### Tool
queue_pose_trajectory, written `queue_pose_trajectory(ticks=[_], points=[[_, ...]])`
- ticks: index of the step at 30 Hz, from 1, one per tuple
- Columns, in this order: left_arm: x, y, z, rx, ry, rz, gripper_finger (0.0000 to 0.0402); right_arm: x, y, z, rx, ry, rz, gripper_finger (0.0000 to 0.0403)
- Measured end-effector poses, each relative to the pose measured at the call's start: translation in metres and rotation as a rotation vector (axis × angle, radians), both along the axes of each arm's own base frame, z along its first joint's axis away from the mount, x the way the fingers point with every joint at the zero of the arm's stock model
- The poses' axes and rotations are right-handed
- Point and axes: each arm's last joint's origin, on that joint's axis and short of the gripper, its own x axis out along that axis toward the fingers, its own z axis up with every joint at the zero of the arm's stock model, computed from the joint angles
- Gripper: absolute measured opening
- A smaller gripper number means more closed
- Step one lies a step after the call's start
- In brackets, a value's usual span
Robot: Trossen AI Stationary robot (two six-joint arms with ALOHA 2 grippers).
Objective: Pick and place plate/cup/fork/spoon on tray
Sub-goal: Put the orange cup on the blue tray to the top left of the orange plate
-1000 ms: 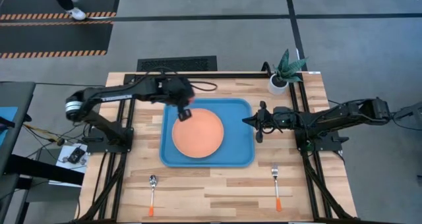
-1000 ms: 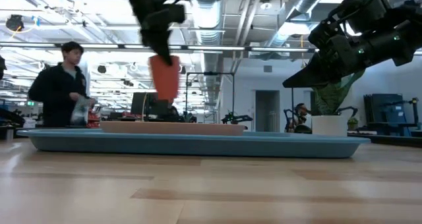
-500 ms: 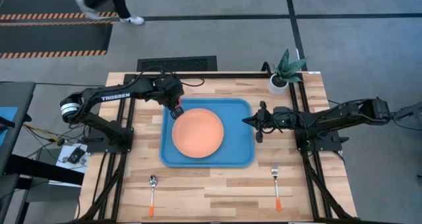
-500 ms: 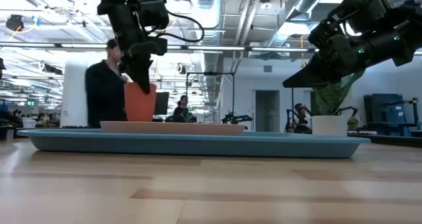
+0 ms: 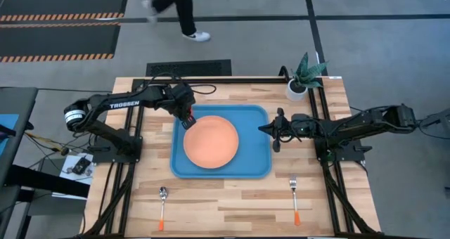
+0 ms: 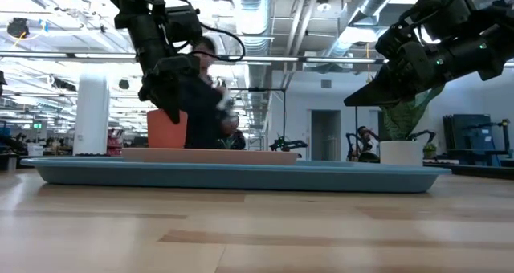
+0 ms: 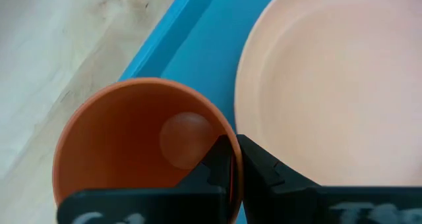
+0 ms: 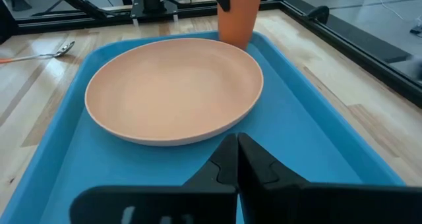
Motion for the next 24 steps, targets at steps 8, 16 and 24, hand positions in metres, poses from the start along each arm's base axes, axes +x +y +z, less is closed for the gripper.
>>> queue_pose_trajectory(ticks=[8,16,24], points=[[0.0007,-0.0007,-0.0008,-0.031,-0.010,-0.008,0.0000,0.0000,0.0000,0.0000,0.000,0.000,0.000,0.0013],[0.0012,0.0015,-0.0042,0.016,0.029,0.003,0.0000,0.0000,0.0000,0.0000,0.000,0.000,0.000,0.0012],[0.0051,0.0039,-0.0091,0.036,0.048,-0.005,0.0000,0.0000,0.0000,0.0001,-0.001,0.000,0.000,0.0012]])
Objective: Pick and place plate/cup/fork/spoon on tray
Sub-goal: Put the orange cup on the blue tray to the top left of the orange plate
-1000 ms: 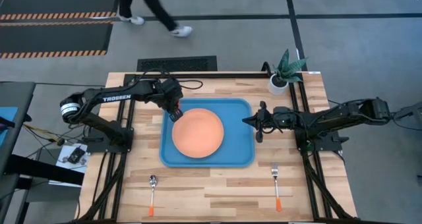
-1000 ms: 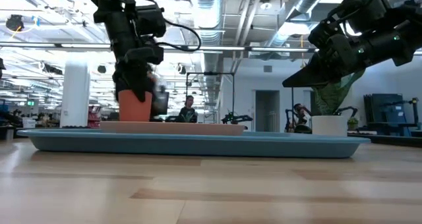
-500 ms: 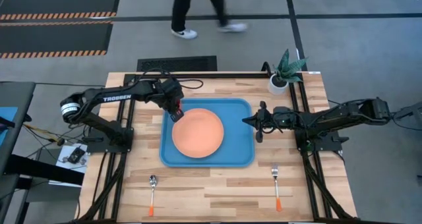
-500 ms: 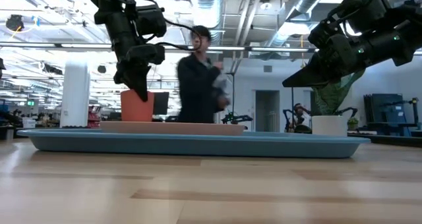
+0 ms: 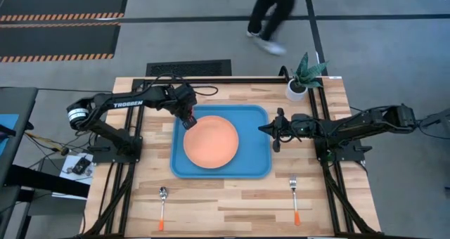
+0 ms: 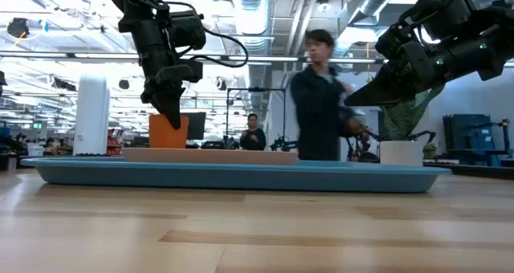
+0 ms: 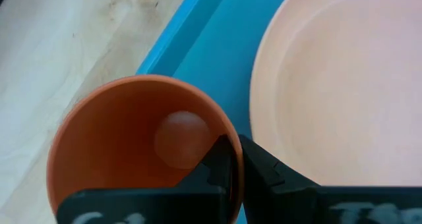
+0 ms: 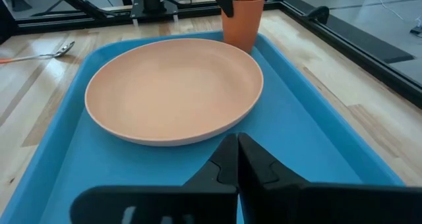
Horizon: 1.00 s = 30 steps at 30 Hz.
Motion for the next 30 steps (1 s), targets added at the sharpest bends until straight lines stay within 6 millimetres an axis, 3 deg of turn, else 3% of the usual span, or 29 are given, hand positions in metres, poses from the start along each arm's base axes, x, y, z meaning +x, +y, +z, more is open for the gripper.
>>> queue_pose_trajectory(ticks=[6,18,30], points=[[0.000,0.000,0.002,0.006,-0.011,0.010,0.0002,0.000,0.000,0.000,0.000,0.001,0.000,0.0013],[0.002,0.001,0.011,0.019,-0.002,-0.007,0.0060,0.000,0.000,0.000,-0.002,0.001,0.001,0.0013],[-0.004,-0.001,0.029,0.050,-0.010,-0.039,0.0063,0.000,0.000,0.000,0.001,0.004,0.000,0.0016]])
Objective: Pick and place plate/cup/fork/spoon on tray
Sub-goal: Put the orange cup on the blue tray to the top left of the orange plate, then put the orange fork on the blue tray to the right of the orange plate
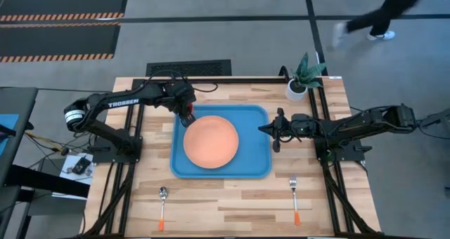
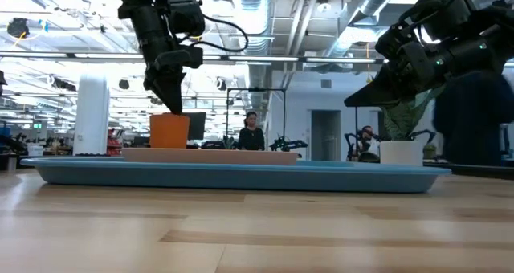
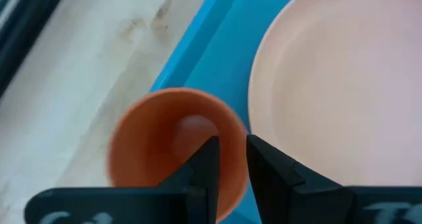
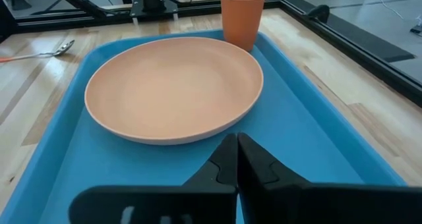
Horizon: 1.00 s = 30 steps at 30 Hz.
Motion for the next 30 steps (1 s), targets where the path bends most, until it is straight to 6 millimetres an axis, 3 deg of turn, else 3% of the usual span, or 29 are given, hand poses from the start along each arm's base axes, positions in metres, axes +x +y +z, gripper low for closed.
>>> queue_pose_trajectory(ticks=[9,13,23,30], points=[[-0.017,-0.010,0.027,0.112,-0.089,-0.056,0.0064,0.000,0.000,0.000,0.001,-0.001,0.001,0.0023],[-0.029,-0.024,0.027,0.170,-0.184,-0.105,0.0063,0.000,0.000,0.001,0.001,-0.013,0.005,0.0022],[-0.054,-0.069,-0.022,0.219,-0.709,-0.255,0.0004,0.003,0.002,0.011,-0.002,-0.123,0.013,0.0014],[-0.070,-0.089,-0.050,0.275,-0.946,-0.333,0.0001,0.004,0.007,0.013,0.052,-0.149,-0.037,0.0005]])
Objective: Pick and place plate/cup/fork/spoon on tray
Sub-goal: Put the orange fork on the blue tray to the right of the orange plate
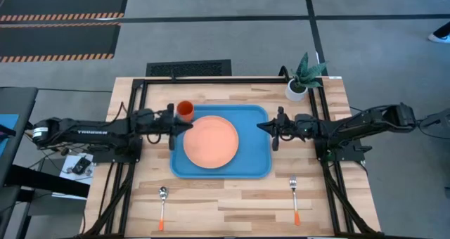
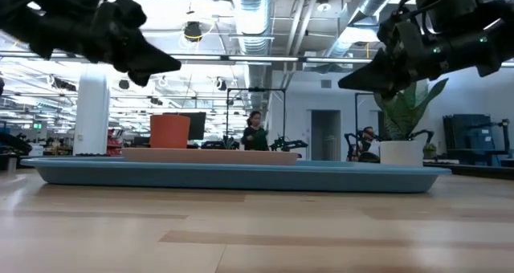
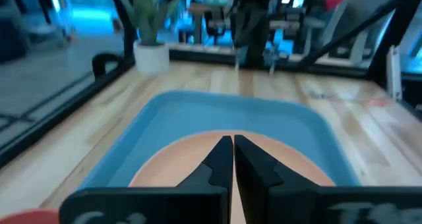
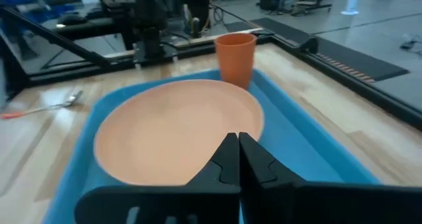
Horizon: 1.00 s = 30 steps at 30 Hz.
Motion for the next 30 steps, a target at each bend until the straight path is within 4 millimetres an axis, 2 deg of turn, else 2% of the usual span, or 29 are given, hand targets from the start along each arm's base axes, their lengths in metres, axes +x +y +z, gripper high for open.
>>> queue_pose_trajectory(ticks=[3,7,12,21,30], points=[[-0.007,-0.003,-0.009,-0.010,-0.051,-0.021,0.0000,0.005,0.008,0.006,0.006,0.014,0.001,0.0006],[-0.016,-0.006,-0.018,-0.023,-0.070,-0.033,0.0000,0.013,0.022,0.015,0.024,0.123,-0.046,0.0005],[-0.026,-0.009,-0.025,-0.026,-0.166,-0.044,0.0000,0.015,0.045,0.023,0.163,0.233,-0.081,0.0007],[-0.030,-0.010,-0.022,0.002,-0.201,0.007,0.0000,-0.005,0.087,0.027,0.458,0.403,-0.180,0.0009],[-0.029,-0.009,-0.024,-0.033,-0.189,0.013,0.0000,-0.027,0.114,0.026,0.688,0.487,-0.229,0.0009]])
